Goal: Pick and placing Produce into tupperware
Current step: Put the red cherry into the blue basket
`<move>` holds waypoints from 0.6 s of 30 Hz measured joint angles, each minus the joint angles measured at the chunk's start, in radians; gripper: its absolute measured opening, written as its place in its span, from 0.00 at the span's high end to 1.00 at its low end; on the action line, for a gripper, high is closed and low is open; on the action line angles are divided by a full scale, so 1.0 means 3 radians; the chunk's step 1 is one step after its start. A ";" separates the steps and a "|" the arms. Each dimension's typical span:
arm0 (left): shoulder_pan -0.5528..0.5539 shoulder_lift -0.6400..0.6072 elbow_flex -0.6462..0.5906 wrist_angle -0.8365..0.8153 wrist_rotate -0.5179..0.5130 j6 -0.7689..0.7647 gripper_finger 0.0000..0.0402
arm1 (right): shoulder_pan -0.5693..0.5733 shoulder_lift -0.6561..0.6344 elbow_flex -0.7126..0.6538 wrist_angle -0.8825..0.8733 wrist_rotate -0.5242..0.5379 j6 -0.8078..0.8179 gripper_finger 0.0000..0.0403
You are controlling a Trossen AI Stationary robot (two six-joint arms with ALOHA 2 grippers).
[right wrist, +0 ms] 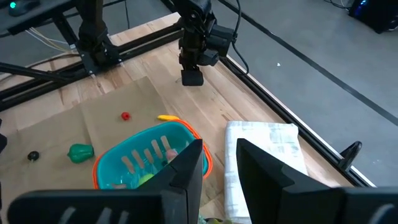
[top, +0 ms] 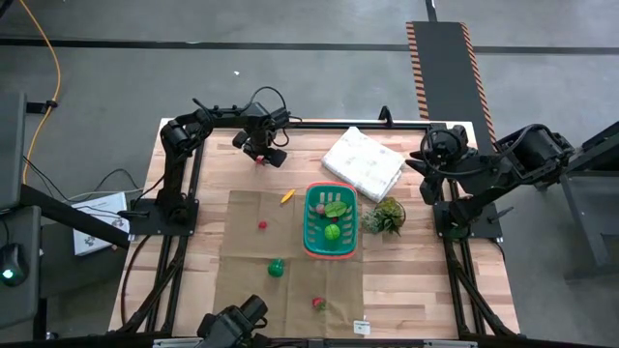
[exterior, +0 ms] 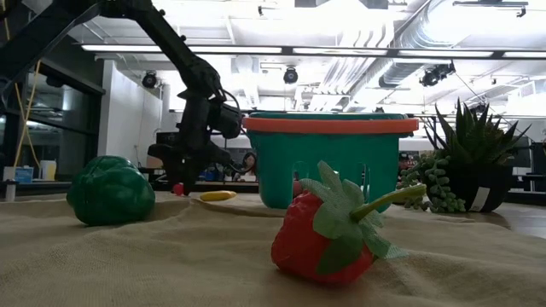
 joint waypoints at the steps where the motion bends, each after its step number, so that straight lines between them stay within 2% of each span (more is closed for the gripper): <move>1: 0.0000 0.0000 0.0000 0.0003 -0.0001 0.0000 0.62 | 0.0000 0.0000 0.0000 -0.0015 0.0000 0.0001 0.78; 18: 0.0000 0.0000 0.0001 0.0014 0.0016 -0.0041 0.62 | 0.0001 0.0000 0.0000 -0.0114 0.0000 0.0001 0.78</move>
